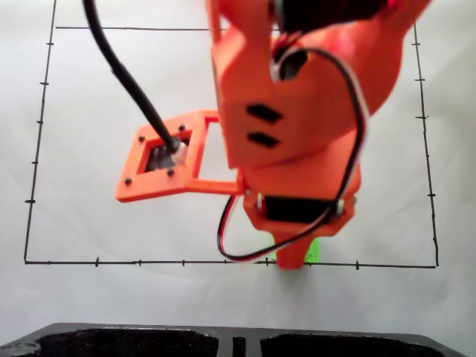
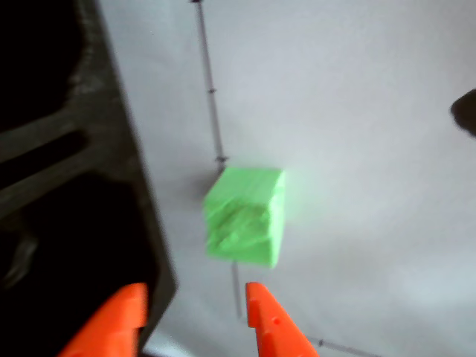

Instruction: Grasp the colored block, Place it on the black dot, and then return the arm to the default position.

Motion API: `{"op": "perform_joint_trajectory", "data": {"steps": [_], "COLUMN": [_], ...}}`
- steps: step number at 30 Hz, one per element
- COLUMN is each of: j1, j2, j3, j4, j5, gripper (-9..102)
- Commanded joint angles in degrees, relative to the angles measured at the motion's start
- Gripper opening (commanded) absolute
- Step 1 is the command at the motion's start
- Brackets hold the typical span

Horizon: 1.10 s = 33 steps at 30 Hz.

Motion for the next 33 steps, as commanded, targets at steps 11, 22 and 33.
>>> {"op": "perform_joint_trajectory", "data": {"steps": [11, 22, 33], "j1": [-0.44, -0.44, -1.41], "j2": [-3.69, -10.72, -17.58], "j3": [-2.90, -6.86, -13.10], "j4": [1.05, 0.70, 0.62], "j5": [1.58, -0.18, -1.58], "gripper": [33, 31, 29]}}
